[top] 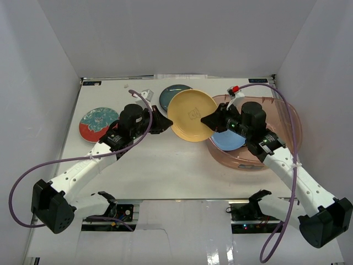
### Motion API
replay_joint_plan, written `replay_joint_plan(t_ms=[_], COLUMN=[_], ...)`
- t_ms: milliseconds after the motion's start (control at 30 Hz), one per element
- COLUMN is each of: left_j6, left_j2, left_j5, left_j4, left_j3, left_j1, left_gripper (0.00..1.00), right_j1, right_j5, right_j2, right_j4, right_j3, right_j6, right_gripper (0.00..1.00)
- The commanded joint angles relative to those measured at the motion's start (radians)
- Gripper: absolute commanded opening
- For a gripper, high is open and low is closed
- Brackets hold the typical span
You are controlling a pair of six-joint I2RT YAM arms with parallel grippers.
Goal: Place the plates into the plastic bin on the countertop
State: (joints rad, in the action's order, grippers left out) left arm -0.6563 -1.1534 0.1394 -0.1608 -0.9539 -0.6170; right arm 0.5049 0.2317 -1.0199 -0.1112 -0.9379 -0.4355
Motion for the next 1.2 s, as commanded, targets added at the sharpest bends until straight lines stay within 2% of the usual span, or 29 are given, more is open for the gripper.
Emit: replay_joint_plan(t_ms=[0,33,67,167,333,600,767,800,833,900,933,1000,1100,1167], left_j6=[0.026,0.03,0.035,0.052,0.057,0.073,0.078,0.08,0.081,0.086,0.087,0.089,0.089,0.083], left_j2=[0.014,0.018,0.023,0.044,0.067,0.098,0.089,0.087,0.087,0.089,0.092,0.095,0.092,0.084], left_j5=[0.039,0.023,0.006,-0.035,-0.05,-0.064,-0.064,-0.063,-0.061,-0.067,-0.07,-0.072,-0.075,-0.083], left_j4=[0.009,0.006,0.001,-0.016,-0.017,-0.017,-0.014,-0.014,-0.014,-0.011,-0.011,-0.006,-0.002,0.009], left_j3=[-0.049,-0.049,-0.049,-0.043,-0.02,0.017,0.018,0.021,0.024,0.03,0.032,0.033,0.03,0.035], left_j1=[-0.018,-0.018,-0.018,-0.018,-0.018,-0.018,-0.018,-0.018,-0.018,-0.018,-0.018,-0.018,-0.018,-0.018], left_gripper=[0.29,0.5,0.59,0.74,0.76,0.77,0.77,0.77,0.77,0.77,0.77,0.77,0.77,0.77], right_j1=[-0.006,-0.023,-0.037,-0.138,-0.34,-0.413,-0.465,-0.473,-0.476,-0.482,-0.483,-0.488,-0.493,-0.493], right_j5=[-0.282,-0.316,-0.343,-0.329,-0.241,-0.207,-0.128,-0.123,-0.124,-0.161,-0.196,-0.225,-0.267,-0.261], right_j2=[0.003,0.01,0.017,0.044,0.08,0.072,0.023,0.015,0.006,0.007,0.018,0.041,0.037,0.03], right_j4=[-0.002,-0.016,-0.028,-0.053,-0.073,-0.104,-0.113,-0.119,-0.125,-0.154,-0.163,-0.173,-0.185,-0.186], right_j3=[-0.059,-0.062,-0.059,-0.049,0.022,0.143,0.172,0.172,0.171,0.163,0.16,0.162,0.165,0.171], right_j6=[0.007,0.009,0.009,-0.009,-0.031,-0.005,0.015,0.018,0.024,0.049,0.061,0.072,0.09,0.092], right_gripper=[0.08,0.08,0.08,0.08,0.08,0.08,0.09,0.12,0.31,0.51,0.66,0.84,0.91,0.91])
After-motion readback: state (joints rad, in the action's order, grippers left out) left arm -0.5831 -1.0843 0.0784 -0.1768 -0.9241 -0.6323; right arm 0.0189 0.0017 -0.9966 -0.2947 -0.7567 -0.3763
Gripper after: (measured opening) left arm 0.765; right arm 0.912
